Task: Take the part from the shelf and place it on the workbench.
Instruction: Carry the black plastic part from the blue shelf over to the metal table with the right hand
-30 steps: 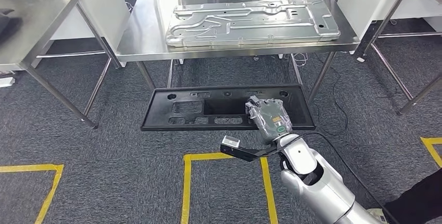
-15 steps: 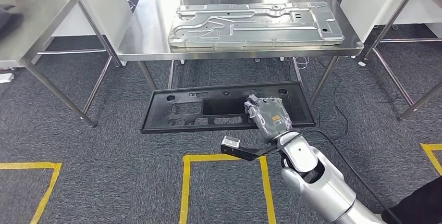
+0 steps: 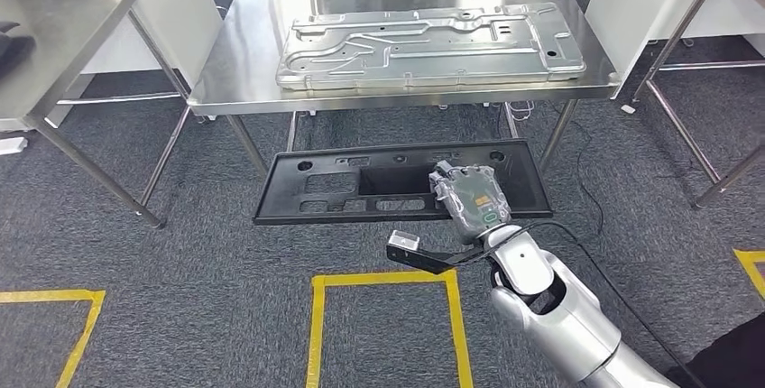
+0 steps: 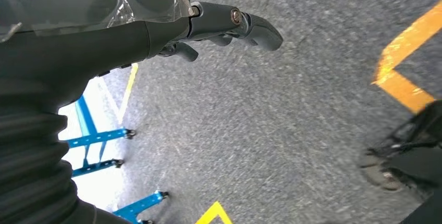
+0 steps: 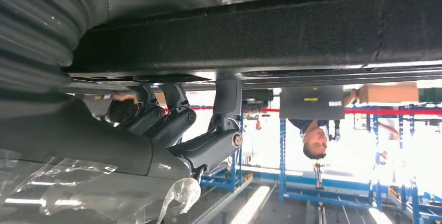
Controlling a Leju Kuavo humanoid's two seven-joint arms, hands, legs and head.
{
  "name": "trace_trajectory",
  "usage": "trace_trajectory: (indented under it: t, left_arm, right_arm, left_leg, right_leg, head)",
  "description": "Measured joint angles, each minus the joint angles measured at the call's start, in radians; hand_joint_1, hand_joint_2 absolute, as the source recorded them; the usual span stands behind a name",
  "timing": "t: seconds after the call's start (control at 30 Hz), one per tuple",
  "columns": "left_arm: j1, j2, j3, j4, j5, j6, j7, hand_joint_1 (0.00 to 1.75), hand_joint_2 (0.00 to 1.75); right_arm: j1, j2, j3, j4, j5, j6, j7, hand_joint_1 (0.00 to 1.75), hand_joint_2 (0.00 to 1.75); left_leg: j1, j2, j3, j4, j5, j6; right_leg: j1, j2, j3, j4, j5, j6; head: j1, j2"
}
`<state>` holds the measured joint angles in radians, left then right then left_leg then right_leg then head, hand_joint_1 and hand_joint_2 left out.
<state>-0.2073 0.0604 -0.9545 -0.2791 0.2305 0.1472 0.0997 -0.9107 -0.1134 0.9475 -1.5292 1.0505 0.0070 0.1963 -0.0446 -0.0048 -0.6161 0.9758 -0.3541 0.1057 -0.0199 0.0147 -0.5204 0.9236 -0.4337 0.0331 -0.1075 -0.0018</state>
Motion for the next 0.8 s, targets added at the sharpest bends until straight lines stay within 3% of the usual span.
trace_trajectory:
  t: [0.03, 0.07, 0.17, 0.2, 0.23, 0.3, 0.33, 0.37, 0.4, 0.43, 0.5, 0.53, 0.63, 0.7, 0.73, 0.8]
  left_arm:
    - [-0.001, 0.001, 0.000, 0.000, 0.000, 0.001, 0.000, 0.00, 1.75]
    - [-0.002, 0.002, 0.000, 0.000, 0.000, 0.003, 0.001, 0.00, 1.75]
    - [-0.004, 0.000, 0.000, 0.000, 0.000, 0.005, 0.002, 0.00, 1.75]
    - [-0.004, -0.001, 0.000, 0.000, 0.000, 0.005, 0.002, 0.00, 1.75]
    - [-0.004, -0.001, 0.000, 0.000, 0.000, 0.005, 0.002, 0.00, 1.75]
    - [-0.003, -0.003, 0.000, 0.000, 0.000, 0.005, 0.002, 0.00, 1.75]
    - [-0.001, -0.004, 0.000, 0.000, 0.000, 0.005, 0.002, 0.00, 1.75]
    - [0.002, -0.006, 0.000, 0.000, 0.000, 0.005, 0.002, 0.00, 1.75]
    - [0.004, -0.006, 0.000, 0.000, 0.000, 0.005, 0.002, 0.00, 1.75]
    - [0.006, -0.007, 0.000, 0.000, 0.000, 0.005, 0.002, 0.00, 1.75]
    - [0.006, -0.008, 0.000, 0.000, 0.000, 0.005, 0.001, 0.00, 1.75]
    - [0.005, -0.008, 0.000, 0.000, 0.000, 0.006, 0.001, 0.00, 1.75]
    - [0.005, -0.006, 0.000, 0.000, 0.000, 0.008, 0.001, 0.00, 1.75]
    - [0.007, -0.005, 0.000, 0.000, 0.000, 0.010, -0.001, 0.00, 1.75]
    - [0.007, -0.005, 0.000, 0.000, 0.000, 0.011, -0.002, 0.00, 1.75]
    - [0.008, -0.006, 0.000, 0.000, 0.000, 0.012, -0.005, 0.00, 1.75]
  right_arm:
    - [-0.002, -0.001, 0.000, 0.000, 0.000, 0.000, 0.000, 1.75, 1.75]
    - [-0.002, -0.002, 0.000, -0.001, 0.000, 0.001, 0.001, 1.75, 1.75]
    - [-0.004, -0.002, 0.002, -0.002, 0.000, 0.003, 0.001, 1.75, 1.75]
    - [-0.006, -0.002, 0.002, -0.003, 0.000, 0.003, 0.001, 1.75, 1.75]
    - [-0.007, -0.002, 0.002, -0.004, 0.000, 0.003, 0.001, 1.75, 1.75]
    - [-0.005, -0.003, 0.004, -0.004, 0.000, 0.005, 0.001, 1.75, 1.75]
    - [-0.002, -0.004, 0.005, -0.004, 0.002, 0.008, 0.001, 1.75, 1.75]
    - [0.002, -0.006, 0.007, -0.004, 0.003, 0.011, 0.001, 1.75, 1.75]
    - [0.004, -0.007, 0.007, -0.004, 0.005, 0.014, 0.001, 1.75, 1.75]
    - [0.004, -0.008, 0.008, -0.004, 0.007, 0.016, 0.001, 1.75, 1.75]
    - [0.001, -0.009, 0.008, -0.004, 0.010, 0.021, 0.001, 1.75, 1.75]
    - [-0.001, -0.010, 0.008, -0.005, 0.011, 0.024, 0.001, 1.75, 1.75]
    - [-0.004, -0.012, 0.010, -0.006, 0.015, 0.033, 0.001, 1.75, 1.75]
    - [-0.007, -0.013, 0.011, -0.008, 0.016, 0.035, 0.002, 1.75, 1.75]
    - [-0.008, -0.013, 0.011, -0.010, 0.016, 0.036, 0.002, 1.75, 1.75]
    - [-0.010, -0.013, 0.012, -0.011, 0.017, 0.038, 0.004, 1.75, 1.75]
  left_leg:
    - [-0.011, 0.002, 0.024, -0.053, 0.019, 0.015]
    - [-0.020, 0.003, 0.038, -0.081, 0.024, 0.021]
    - [-0.014, 0.006, 0.056, -0.104, 0.020, 0.009]
    - [-0.009, 0.006, 0.063, -0.110, 0.020, 0.009]
    - [-0.006, 0.006, 0.070, -0.115, 0.019, 0.009]
    - [-0.004, 0.003, 0.075, -0.114, 0.012, 0.013]
    - [-0.004, 0.002, 0.077, -0.114, 0.009, 0.013]
    - [-0.003, 0.000, 0.081, -0.113, 0.004, 0.011]
    - [-0.002, -0.002, 0.087, -0.111, -0.002, 0.009]
    - [-0.001, -0.003, 0.093, -0.107, -0.009, 0.005]
    - [-0.002, -0.004, 0.101, -0.094, -0.027, -0.004]
    - [-0.004, -0.004, 0.103, -0.089, -0.036, -0.007]
    - [-0.008, -0.004, 0.106, -0.083, -0.049, -0.012]
    - [-0.005, -0.003, 0.093, -0.049, -0.071, -0.025]
    - [0.002, -0.003, 0.068, 0.005, -0.097, -0.037]
    - [0.021, -0.002, -0.017, 0.164, -0.159, -0.059]
  right_leg:
    - [0.003, 0.001, 0.006, -0.005, -0.002, -0.001]
    - [0.005, 0.001, 0.009, -0.008, -0.005, -0.001]
    - [0.012, -0.003, 0.012, -0.001, -0.021, 0.004]
    - [0.013, -0.004, 0.002, 0.027, -0.038, 0.007]
    - [0.014, -0.005, -0.023, 0.081, -0.066, 0.009]
    - [0.012, -0.005, -0.107, 0.236, -0.129, 0.014]
    - [0.010, -0.006, -0.145, 0.296, -0.144, 0.018]
    - [0.008, -0.006, -0.166, 0.318, -0.137, 0.023]
    - [0.007, -0.006, -0.165, 0.295, -0.108, 0.027]
    - [0.005, -0.007, -0.144, 0.234, -0.064, 0.031]
    - [0.000, -0.008, -0.081, 0.083, 0.016, 0.035]
    - [-0.002, -0.007, -0.060, 0.035, 0.035, 0.032]
    - [-0.005, -0.005, -0.042, 0.003, 0.035, 0.012]
    - [-0.012, -0.006, -0.036, 0.001, 0.032, 0.003]
    - [-0.016, -0.007, -0.033, 0.000, 0.030, -0.001]
    - [-0.018, -0.008, -0.029, 0.000, 0.025, -0.004]
  head:
    - [0.000, 0.000]
    - [0.000, 0.000]
    - [-0.001, 0.000]
    - [0.000, 0.000]
    - [0.000, 0.000]
    - [0.000, 0.000]
    - [0.000, 0.000]
    - [0.000, 0.000]
    - [0.000, 0.000]
    - [0.000, 0.000]
    - [0.000, 0.000]
    - [0.000, 0.000]
    - [0.001, 0.000]
    - [0.000, 0.000]
    - [0.000, 0.000]
    - [0.000, 0.000]
